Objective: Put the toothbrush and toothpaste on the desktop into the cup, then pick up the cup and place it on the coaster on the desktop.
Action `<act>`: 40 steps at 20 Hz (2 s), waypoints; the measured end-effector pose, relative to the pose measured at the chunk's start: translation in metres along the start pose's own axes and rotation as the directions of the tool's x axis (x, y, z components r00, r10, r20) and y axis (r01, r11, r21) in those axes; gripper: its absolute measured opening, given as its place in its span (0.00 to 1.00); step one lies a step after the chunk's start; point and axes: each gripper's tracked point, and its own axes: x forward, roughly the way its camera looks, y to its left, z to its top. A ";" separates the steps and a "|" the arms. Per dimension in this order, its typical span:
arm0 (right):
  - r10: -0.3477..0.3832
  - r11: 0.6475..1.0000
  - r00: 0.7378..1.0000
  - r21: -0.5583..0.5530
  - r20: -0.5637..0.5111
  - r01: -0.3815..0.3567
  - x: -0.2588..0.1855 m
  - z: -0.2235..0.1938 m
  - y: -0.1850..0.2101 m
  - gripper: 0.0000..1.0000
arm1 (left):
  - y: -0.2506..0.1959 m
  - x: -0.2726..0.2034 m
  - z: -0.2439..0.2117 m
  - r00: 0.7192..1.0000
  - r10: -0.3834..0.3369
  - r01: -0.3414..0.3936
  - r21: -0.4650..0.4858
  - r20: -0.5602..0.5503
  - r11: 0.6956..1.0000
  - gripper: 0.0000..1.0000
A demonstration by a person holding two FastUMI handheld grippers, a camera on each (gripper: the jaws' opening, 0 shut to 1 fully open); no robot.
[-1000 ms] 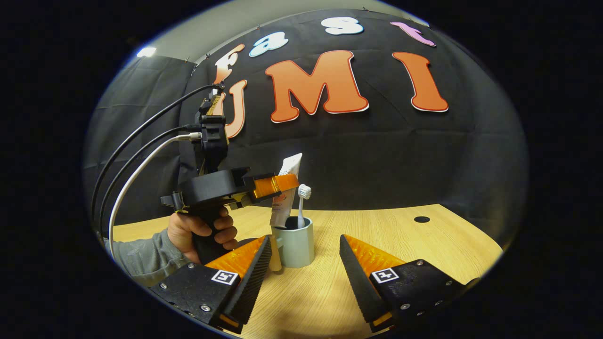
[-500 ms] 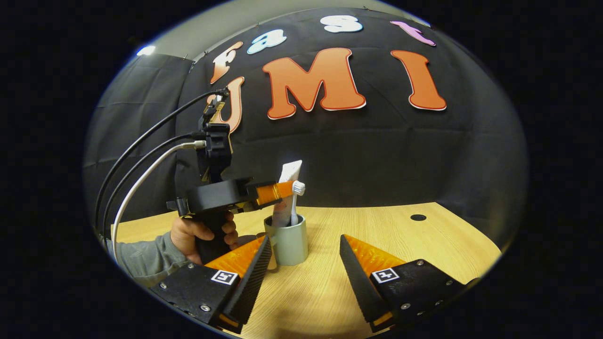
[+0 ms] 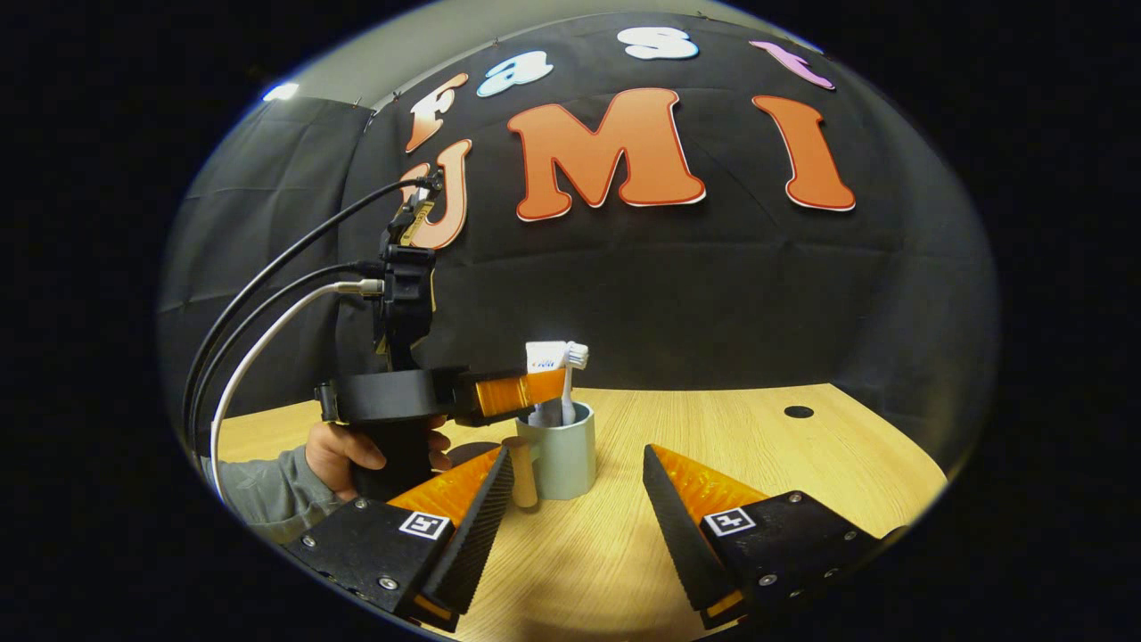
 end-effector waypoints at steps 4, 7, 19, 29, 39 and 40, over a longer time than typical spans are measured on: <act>0.004 1.000 1.000 0.011 -0.024 -0.004 0.002 -0.002 0.006 0.89 | 0.000 -0.012 0.020 0.999 0.002 -0.005 0.067 0.050 0.998 0.67; -0.001 1.000 0.999 0.012 -0.043 0.002 0.005 -0.004 0.008 0.89 | 0.007 -0.027 0.030 0.998 0.033 -0.041 0.124 0.059 0.991 0.75; 0.004 1.000 0.991 0.007 -0.131 -0.003 0.031 0.009 0.034 0.89 | 0.035 -0.102 0.071 0.986 0.123 -0.150 0.259 0.116 0.954 0.96; -0.044 0.999 0.948 -0.014 -0.315 0.042 0.056 0.004 0.042 0.89 | 0.070 -0.155 0.091 0.964 0.189 -0.237 0.281 0.188 0.930 0.97; -0.106 0.992 0.851 -0.002 -0.515 0.123 0.085 -0.016 0.035 0.87 | 0.099 -0.182 0.082 0.957 0.224 -0.272 0.297 0.187 0.915 0.96; -0.112 0.991 0.838 0.004 -0.533 0.135 0.088 -0.020 0.035 0.86 | 0.100 -0.184 0.083 0.956 0.221 -0.270 0.288 0.191 0.919 0.96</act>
